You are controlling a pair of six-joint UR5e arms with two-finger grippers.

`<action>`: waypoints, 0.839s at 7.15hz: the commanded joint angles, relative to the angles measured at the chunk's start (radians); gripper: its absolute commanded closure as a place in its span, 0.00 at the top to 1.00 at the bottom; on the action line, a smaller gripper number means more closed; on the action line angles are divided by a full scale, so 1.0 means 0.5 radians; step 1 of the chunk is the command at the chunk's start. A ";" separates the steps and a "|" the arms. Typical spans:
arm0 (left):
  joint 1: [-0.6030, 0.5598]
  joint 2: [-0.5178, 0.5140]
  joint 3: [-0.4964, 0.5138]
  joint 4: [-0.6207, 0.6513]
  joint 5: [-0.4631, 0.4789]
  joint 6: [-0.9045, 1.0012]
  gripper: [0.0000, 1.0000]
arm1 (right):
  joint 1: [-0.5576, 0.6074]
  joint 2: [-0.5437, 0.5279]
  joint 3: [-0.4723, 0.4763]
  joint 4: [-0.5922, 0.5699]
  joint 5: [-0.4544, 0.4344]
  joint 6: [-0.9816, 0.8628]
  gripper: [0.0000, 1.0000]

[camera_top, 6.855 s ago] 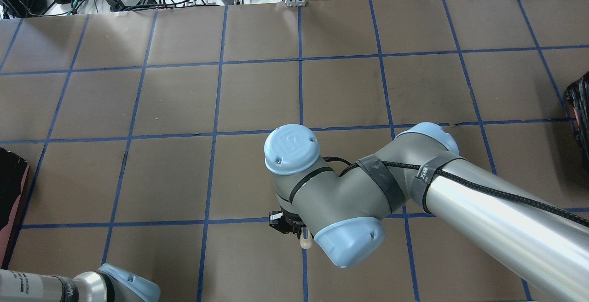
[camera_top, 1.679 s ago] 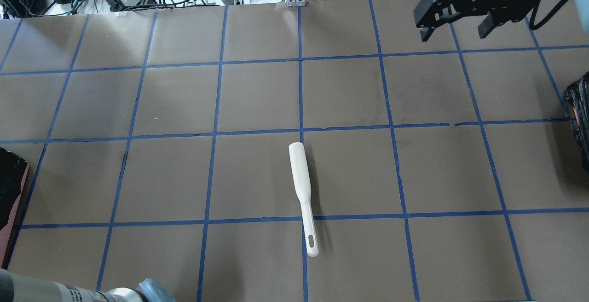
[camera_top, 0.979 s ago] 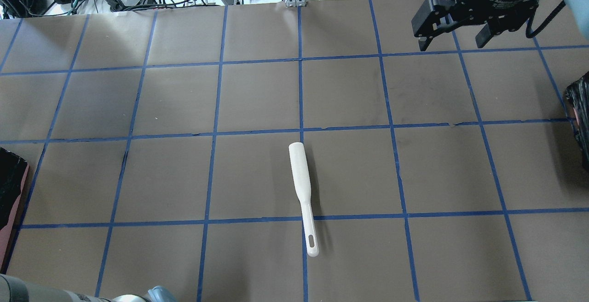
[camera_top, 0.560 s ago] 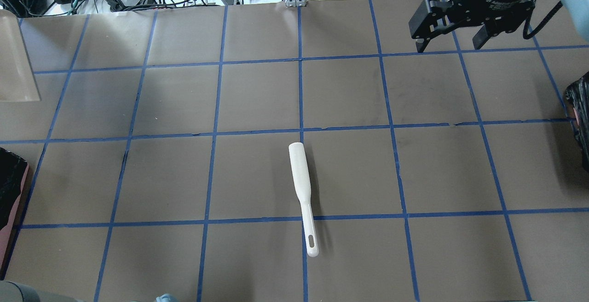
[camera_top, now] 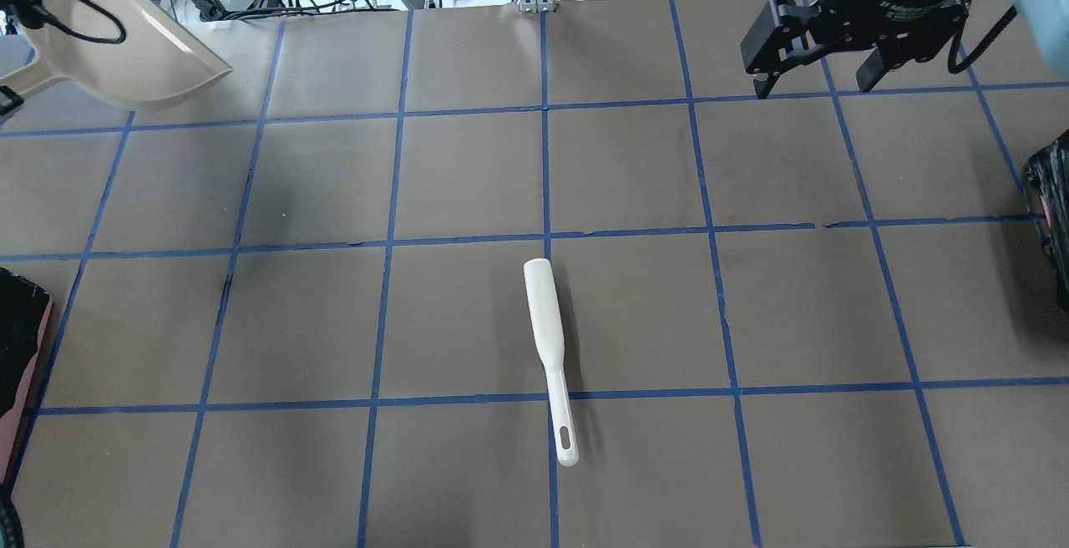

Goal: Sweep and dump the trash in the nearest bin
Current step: 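Bring empty dustpan back over table with left gripper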

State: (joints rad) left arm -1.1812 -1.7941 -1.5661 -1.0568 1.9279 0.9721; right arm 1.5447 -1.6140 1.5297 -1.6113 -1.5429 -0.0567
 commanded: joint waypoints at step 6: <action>-0.901 -0.154 0.153 -0.604 -0.704 -1.591 0.00 | 0.000 0.000 0.082 -0.036 -0.004 0.021 1.00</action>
State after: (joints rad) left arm -1.5913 -1.8477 -1.5248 -1.3180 1.6620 0.2300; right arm 1.5447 -1.6167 1.5696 -1.6250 -1.5443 -0.0474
